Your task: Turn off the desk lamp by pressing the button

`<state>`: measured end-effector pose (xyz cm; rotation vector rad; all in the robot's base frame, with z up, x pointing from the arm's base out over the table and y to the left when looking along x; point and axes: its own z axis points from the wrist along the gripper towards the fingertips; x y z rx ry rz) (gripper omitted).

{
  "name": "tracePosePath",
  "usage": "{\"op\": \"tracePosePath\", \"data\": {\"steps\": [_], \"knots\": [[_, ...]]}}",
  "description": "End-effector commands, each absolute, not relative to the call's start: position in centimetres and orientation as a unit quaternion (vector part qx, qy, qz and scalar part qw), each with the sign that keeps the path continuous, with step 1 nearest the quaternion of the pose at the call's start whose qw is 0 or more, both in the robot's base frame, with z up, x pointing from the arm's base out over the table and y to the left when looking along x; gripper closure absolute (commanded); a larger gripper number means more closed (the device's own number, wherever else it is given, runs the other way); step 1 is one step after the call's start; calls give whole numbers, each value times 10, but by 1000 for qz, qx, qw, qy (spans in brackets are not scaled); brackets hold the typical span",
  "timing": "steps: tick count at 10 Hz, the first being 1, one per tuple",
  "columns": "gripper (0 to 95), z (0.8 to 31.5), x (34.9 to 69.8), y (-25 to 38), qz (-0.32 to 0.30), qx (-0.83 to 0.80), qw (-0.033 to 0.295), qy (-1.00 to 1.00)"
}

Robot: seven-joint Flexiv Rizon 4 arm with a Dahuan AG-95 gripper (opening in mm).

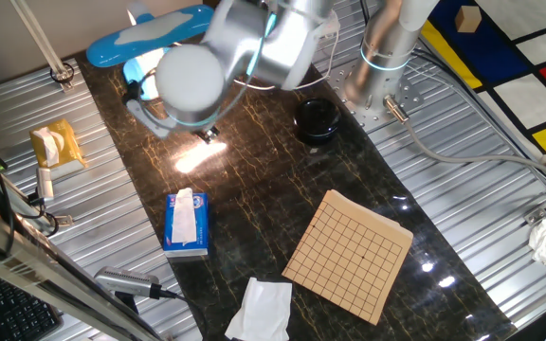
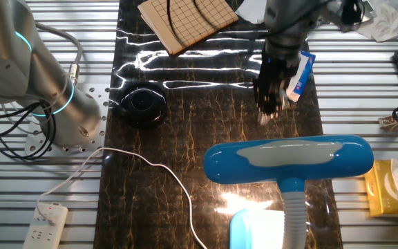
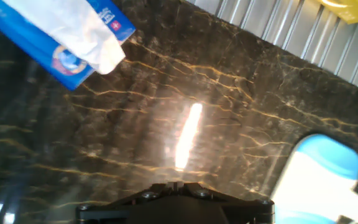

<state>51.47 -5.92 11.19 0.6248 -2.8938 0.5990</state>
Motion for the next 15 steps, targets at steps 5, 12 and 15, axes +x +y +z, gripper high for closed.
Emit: {"op": "tracePosePath", "data": {"steps": [5, 12, 15], "knots": [[950, 104, 528, -108, 196, 253, 58, -946], [950, 107, 532, -125, 196, 270, 57, -941], [950, 114, 529, -132, 202, 278, 61, -937]]}}
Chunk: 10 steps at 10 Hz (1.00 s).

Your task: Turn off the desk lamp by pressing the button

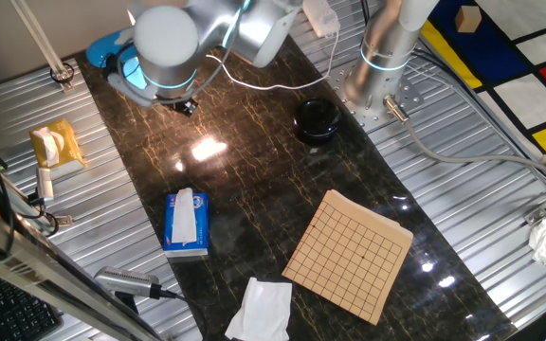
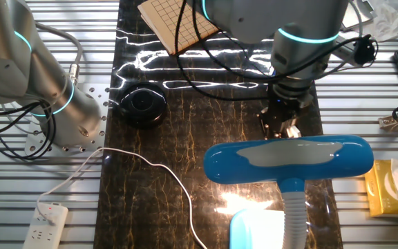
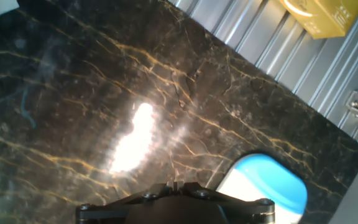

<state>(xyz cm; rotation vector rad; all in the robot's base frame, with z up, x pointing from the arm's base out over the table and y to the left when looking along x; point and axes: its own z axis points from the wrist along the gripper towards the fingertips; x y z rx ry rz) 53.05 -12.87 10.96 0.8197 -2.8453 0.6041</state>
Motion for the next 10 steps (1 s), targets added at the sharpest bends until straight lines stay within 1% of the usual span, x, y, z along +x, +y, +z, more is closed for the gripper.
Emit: {"op": "tracePosePath", "data": {"steps": [1, 5, 6, 7, 9, 10], "knots": [[950, 116, 529, -134, 203, 281, 63, -936], [950, 116, 528, -135, 210, 289, 71, -931], [950, 116, 528, -135, 219, 303, 77, -924], [950, 116, 528, -135, 235, 318, 87, -915], [950, 116, 528, -135, 301, 346, 127, -880], [950, 116, 528, -135, 315, 351, 139, -871]]}}
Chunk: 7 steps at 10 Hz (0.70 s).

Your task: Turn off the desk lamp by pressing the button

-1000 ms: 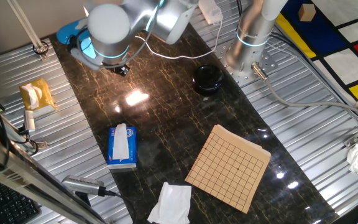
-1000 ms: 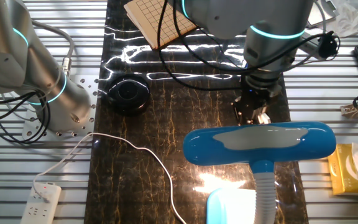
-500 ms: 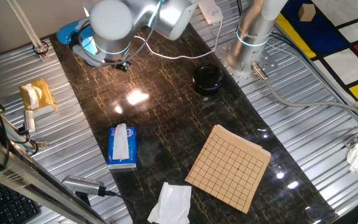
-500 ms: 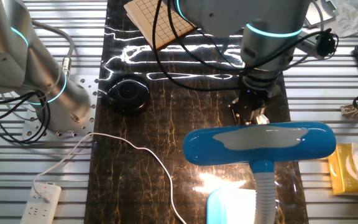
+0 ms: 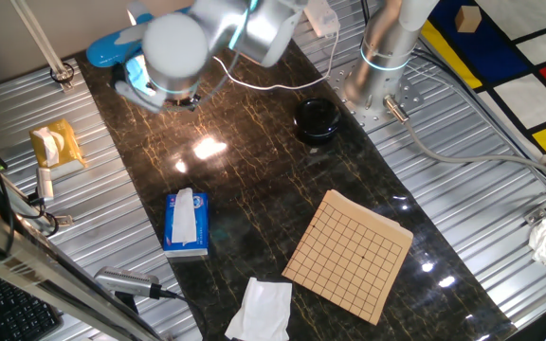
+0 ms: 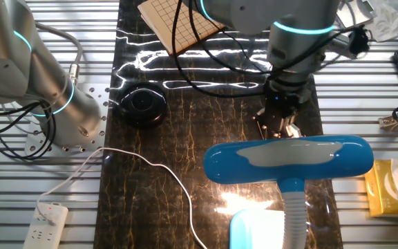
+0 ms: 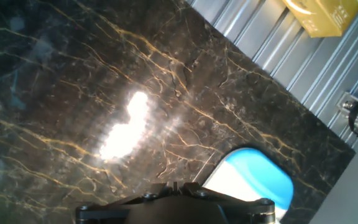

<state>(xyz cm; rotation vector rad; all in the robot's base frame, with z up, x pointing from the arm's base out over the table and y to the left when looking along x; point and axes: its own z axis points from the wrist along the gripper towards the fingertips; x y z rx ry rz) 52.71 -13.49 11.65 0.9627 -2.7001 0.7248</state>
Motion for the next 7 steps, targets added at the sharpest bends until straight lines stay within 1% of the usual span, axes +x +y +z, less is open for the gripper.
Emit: {"op": "tracePosePath", "data": {"steps": [1, 3, 7], "knots": [[950, 116, 528, -135, 323, 350, 149, -867], [950, 116, 528, -135, 331, 336, 152, -868], [950, 116, 528, -135, 340, 308, 143, -877]]}}
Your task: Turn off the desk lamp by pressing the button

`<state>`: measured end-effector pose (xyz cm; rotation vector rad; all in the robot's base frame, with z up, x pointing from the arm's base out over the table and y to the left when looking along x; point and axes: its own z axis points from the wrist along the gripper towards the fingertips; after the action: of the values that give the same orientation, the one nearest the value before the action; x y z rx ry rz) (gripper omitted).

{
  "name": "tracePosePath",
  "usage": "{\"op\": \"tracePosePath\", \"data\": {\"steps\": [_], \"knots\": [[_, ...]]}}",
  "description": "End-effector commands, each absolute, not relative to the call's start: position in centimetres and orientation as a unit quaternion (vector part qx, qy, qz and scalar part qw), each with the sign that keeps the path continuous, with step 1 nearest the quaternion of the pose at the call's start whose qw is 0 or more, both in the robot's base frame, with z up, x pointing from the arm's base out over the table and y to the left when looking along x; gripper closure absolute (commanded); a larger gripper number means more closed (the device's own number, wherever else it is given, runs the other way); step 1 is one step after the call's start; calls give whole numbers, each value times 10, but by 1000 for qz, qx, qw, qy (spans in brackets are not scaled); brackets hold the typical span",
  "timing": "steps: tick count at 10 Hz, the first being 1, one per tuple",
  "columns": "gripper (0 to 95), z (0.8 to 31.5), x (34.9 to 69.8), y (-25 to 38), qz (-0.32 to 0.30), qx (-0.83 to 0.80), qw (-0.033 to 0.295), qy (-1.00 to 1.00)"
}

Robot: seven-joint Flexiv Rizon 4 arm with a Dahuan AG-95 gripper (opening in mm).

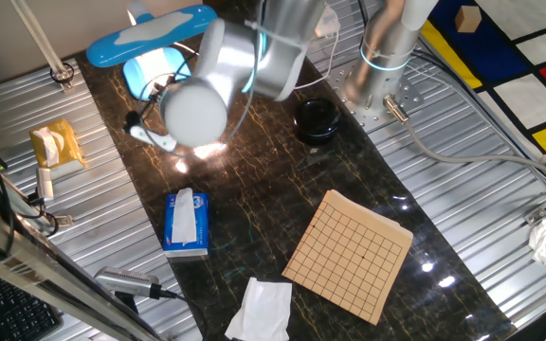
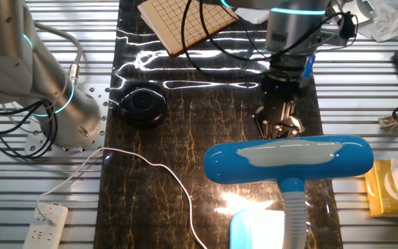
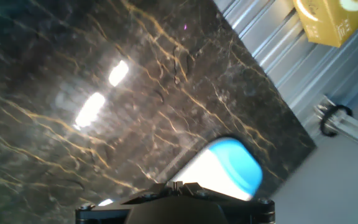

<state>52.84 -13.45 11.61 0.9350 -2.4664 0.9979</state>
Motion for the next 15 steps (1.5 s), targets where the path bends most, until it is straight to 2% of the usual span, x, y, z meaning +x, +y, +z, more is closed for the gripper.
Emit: {"op": "tracePosePath", "data": {"steps": [1, 15], "knots": [[950, 116, 528, -135, 341, 307, 141, -877], [950, 116, 528, -135, 359, 299, 154, -871]]}}
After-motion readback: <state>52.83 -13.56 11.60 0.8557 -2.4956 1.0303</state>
